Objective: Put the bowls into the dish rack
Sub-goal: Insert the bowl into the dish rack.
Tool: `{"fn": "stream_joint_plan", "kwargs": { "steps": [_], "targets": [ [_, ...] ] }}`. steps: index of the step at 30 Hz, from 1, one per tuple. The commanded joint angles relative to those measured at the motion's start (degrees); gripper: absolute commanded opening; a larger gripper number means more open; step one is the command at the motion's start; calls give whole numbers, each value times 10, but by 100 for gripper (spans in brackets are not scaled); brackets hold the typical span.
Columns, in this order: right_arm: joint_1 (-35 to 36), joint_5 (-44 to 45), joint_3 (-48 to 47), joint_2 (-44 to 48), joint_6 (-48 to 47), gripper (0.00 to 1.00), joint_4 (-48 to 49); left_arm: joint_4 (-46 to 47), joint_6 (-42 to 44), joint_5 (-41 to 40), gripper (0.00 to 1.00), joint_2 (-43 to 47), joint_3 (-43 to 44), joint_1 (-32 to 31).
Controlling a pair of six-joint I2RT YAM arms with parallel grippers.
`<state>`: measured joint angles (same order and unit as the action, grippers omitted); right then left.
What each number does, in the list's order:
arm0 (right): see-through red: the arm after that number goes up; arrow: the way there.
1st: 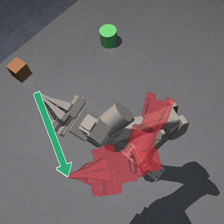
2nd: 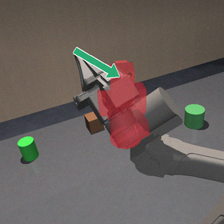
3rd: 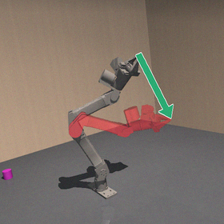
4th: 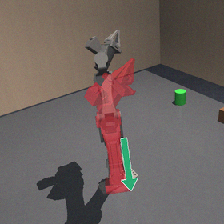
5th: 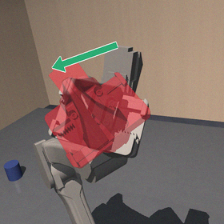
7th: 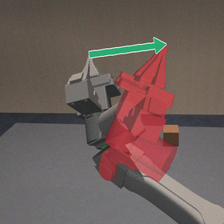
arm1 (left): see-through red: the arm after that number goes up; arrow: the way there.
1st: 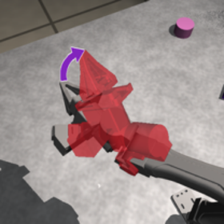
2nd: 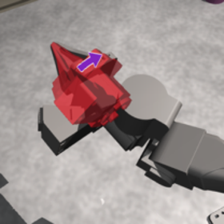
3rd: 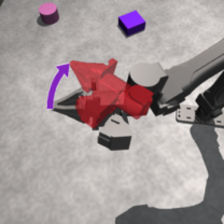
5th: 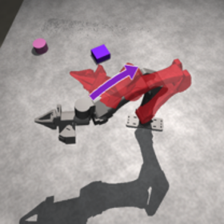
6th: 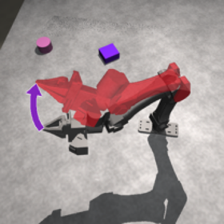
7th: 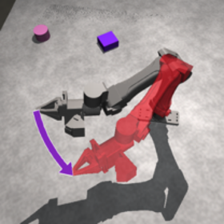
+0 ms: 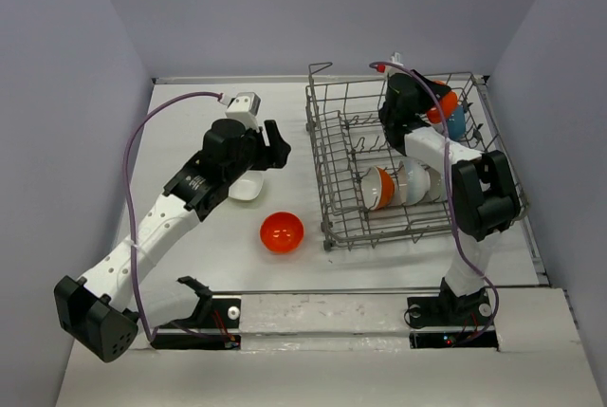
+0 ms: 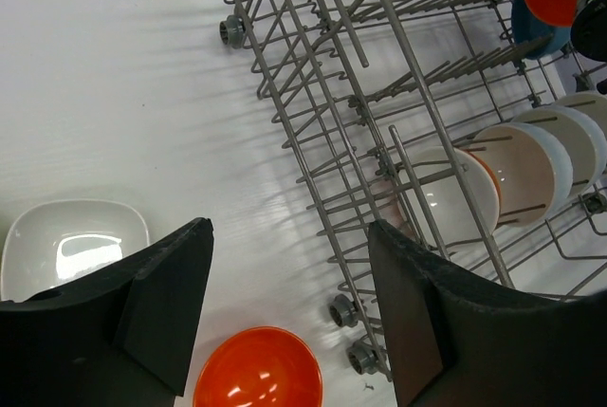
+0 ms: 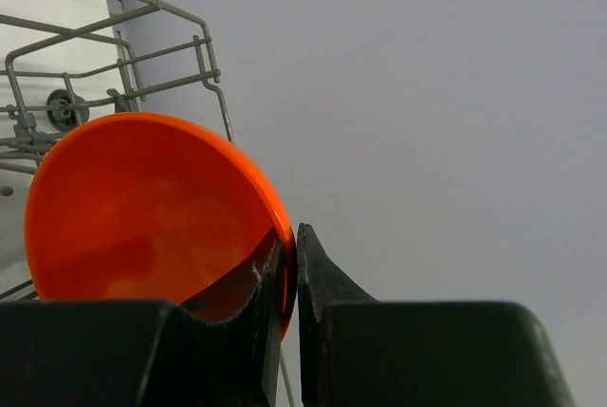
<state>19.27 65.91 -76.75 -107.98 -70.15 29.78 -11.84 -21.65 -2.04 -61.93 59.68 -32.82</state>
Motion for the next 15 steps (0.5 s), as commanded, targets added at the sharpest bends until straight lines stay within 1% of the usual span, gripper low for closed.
{"fn": "stream_joint_plan", "kwargs": {
  "steps": [1,11,15],
  "targets": [
    [-6,-10,3,24,16,1,3,21,11,-7,75,-8,7,-8],
    [-6,-23,6,1,33,1,-24,19,13,-15,75,-13,9,-14],
    [-6,-32,6,2,50,1,-59,19,13,-15,75,-13,8,-15]
  ]
}}
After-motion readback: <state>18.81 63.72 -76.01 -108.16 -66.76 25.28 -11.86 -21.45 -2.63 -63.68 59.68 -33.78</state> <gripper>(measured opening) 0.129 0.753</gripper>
